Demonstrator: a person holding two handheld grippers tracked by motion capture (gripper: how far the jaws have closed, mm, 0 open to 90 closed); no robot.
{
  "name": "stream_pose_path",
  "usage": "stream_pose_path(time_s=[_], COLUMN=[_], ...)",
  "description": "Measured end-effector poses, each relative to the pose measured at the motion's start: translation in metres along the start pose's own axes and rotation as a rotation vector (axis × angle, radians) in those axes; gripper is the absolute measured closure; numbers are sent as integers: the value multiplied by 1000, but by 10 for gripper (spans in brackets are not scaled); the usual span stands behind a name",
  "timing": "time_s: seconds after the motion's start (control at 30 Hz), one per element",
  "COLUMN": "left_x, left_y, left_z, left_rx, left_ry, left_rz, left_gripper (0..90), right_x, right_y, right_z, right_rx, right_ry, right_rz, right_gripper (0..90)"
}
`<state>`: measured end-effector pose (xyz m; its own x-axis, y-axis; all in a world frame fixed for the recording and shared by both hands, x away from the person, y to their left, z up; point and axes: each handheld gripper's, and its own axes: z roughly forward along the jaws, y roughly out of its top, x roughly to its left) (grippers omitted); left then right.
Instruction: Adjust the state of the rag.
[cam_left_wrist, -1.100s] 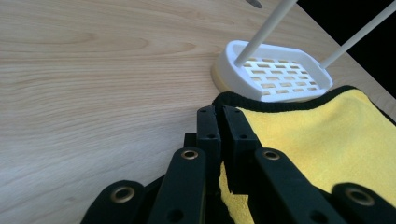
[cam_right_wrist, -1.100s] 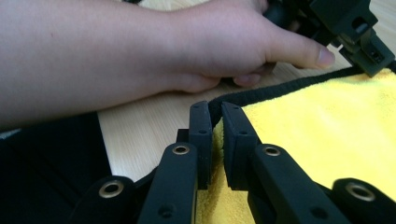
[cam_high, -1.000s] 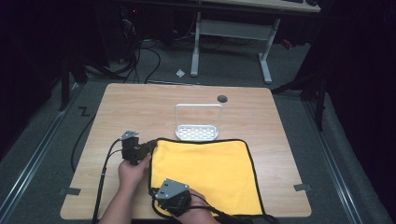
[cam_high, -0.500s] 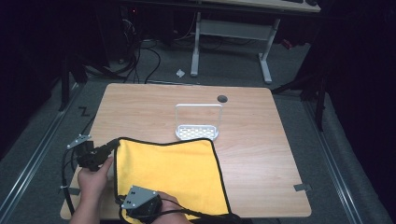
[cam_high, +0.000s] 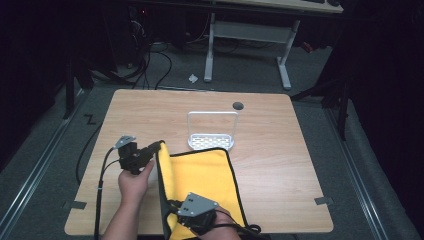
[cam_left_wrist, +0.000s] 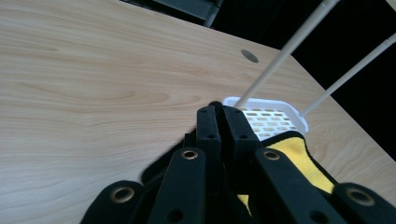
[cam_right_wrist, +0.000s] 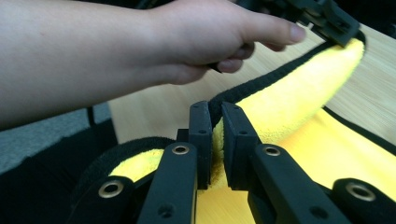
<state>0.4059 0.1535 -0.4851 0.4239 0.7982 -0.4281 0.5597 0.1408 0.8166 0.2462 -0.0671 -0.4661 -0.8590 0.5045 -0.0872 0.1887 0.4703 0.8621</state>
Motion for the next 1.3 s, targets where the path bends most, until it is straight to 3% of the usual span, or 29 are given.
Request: stream_pose_path(time_s=[0.07, 0.3, 0.57, 0.93, 1.17, 1.23, 1.3], left_x=[-4, -37, -68, -89, -98, -103, -107], left_y=[-1, -4, -2, -11, -13, -14, -14], left_z=[5, 42, 71, 105, 114, 118, 119], left_rx=[-5, 64, 118, 186, 200, 214, 205], left_ry=[-7, -22, -45, -56, -76, -115, -130], left_rz=[-7, 30, 74, 95, 107, 105, 109], left_gripper=[858, 856, 853, 848, 837, 793, 728], right_x=[-8, -31, -46, -60, -61, -62, -64], right_y=[-9, -42, -67, -94, -99, -98, -96], right_z=[-10, -37, -63, -82, -87, -90, -93], right_rx=[4, 42, 55, 96, 98, 83, 61], right_ry=[-19, -83, -130, -176, -175, -183, -197], right_rz=[19, 70, 122, 151, 165, 170, 180], right_gripper=[837, 836, 834, 831, 803, 709, 699])
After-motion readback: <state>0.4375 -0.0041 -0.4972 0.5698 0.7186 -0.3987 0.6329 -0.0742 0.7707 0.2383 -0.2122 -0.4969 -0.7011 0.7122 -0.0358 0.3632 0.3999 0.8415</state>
